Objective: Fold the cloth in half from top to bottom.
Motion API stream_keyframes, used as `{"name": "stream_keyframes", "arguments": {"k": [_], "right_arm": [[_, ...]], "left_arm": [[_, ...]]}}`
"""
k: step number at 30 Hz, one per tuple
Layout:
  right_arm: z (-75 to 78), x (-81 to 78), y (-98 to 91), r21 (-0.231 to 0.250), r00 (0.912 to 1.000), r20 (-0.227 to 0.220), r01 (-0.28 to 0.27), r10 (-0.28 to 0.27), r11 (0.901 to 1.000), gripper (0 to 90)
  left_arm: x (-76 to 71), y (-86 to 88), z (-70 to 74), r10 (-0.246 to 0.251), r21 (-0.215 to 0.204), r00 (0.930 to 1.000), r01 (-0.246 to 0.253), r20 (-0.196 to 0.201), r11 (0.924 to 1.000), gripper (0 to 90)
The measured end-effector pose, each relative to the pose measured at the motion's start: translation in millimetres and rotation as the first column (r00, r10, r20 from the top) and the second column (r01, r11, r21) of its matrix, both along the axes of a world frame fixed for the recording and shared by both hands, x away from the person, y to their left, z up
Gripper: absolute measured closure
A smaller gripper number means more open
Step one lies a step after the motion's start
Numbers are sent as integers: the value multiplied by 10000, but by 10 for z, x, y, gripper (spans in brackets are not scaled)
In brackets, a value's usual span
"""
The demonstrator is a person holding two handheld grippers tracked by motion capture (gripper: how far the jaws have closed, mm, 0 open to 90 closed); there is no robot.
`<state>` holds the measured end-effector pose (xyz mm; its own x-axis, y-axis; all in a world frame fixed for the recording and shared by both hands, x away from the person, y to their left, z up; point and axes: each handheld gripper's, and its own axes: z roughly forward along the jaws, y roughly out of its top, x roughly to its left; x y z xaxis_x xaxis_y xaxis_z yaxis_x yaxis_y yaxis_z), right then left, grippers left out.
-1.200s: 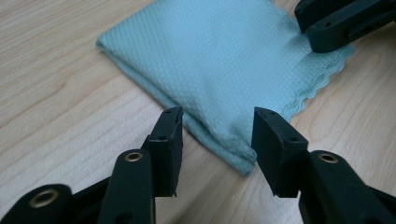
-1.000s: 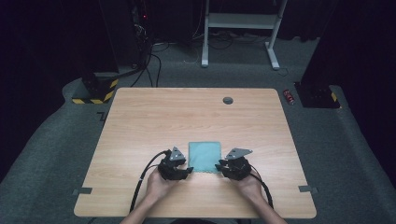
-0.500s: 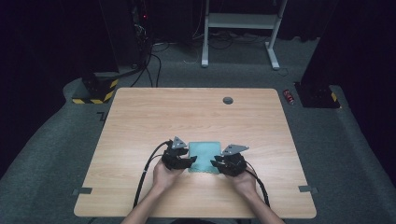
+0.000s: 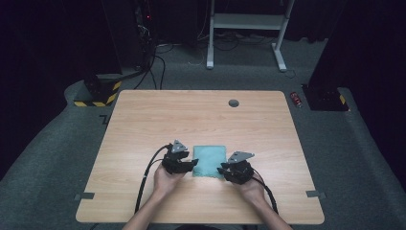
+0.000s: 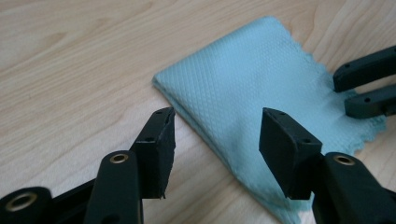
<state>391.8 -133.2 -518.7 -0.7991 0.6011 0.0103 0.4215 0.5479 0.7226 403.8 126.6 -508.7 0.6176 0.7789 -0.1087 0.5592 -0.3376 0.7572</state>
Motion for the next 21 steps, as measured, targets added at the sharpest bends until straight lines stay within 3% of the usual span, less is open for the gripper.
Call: {"name": "stream_keyframes", "arguments": {"k": [3, 5, 7, 10, 13, 16, 21], "right_arm": [[3, -4, -12, -73, 10000, 61, -5, 6, 10000, 706], [4, 0, -21, -65, 10000, 34, 4, -4, 10000, 705], [5, 2, -23, -55, 10000, -6, 14, -14, 10000, 706], [6, 3, -27, -39, 10000, -64, 20, -21, 10000, 706], [1, 4, -28, 0, 10000, -36, 16, -16, 10000, 705], [0, 5, -30, 0, 10000, -22, 3, -3, 10000, 705], [2, 5, -34, -10, 10000, 13, 36, -36, 10000, 696]], "left_arm": [[44, -26, -47, 130, 103, 9999, -130, -18, 9999, 462], [64, -46, -97, 88, 478, 9999, -83, -97, 9988, 461], [48, -53, -119, 7, 852, 10000, -15, 94, 9964, 458], [-12, -13, -86, 31, 1009, 10000, -38, 68, 9949, 450], [-160, 20, -60, -180, 790, 9997, 165, 180, 9967, 446], [-301, -1, -97, -457, 1158, 9985, 421, 287, 9924, 443], [-369, 37, -131, -350, 927, 9991, 325, 255, 9952, 443]]}}
